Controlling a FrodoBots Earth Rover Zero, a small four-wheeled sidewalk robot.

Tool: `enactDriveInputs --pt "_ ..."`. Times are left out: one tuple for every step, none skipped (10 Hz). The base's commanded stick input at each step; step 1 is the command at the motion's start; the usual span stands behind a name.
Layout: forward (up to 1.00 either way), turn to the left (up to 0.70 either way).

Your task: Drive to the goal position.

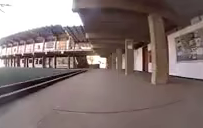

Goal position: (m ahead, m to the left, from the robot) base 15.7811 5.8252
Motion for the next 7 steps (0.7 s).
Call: enactDriveInputs --pt "0.5 0.0" --pt "0.5 0.0" --pt "0.5 0.0" --pt "0.5 0.0" --pt "0.5 0.0" --pt "0.5 0.0" --pt "0.5 0.0"
